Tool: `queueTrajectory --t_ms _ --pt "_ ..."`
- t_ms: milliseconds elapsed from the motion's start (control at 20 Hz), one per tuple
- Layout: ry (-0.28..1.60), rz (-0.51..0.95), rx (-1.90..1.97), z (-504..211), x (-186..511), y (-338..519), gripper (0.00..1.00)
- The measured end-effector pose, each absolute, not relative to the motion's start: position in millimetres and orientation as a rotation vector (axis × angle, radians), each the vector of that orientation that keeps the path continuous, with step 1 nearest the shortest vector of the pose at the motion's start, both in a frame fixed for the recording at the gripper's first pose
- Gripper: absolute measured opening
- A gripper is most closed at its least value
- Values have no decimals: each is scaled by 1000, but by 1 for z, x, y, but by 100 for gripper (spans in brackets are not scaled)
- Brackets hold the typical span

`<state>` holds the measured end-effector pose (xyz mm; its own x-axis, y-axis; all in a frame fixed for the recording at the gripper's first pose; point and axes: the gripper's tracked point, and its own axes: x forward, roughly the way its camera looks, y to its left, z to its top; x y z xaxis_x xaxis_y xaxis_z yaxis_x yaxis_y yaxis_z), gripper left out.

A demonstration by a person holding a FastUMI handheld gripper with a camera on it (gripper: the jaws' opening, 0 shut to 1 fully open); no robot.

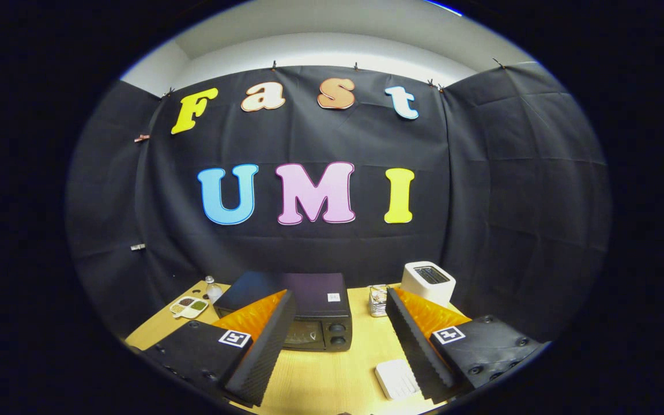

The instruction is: Open the toaster oven, put the food inside, and close the toaster oven door.

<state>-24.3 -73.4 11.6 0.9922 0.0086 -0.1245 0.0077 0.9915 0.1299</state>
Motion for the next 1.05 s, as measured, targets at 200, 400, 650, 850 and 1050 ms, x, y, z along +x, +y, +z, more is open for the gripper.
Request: queueTrajectory --t_ms 200,400,650,850,1050 --pt "94 11 136 24 -25 -68 98" --pt "87 43 127 28 -26 -53 98" --pt "80 76 119 34 -25 -38 98" --pt "82 94 129 36 -23 -32 98" --pt "93 115 130 34 -21 -24 98"
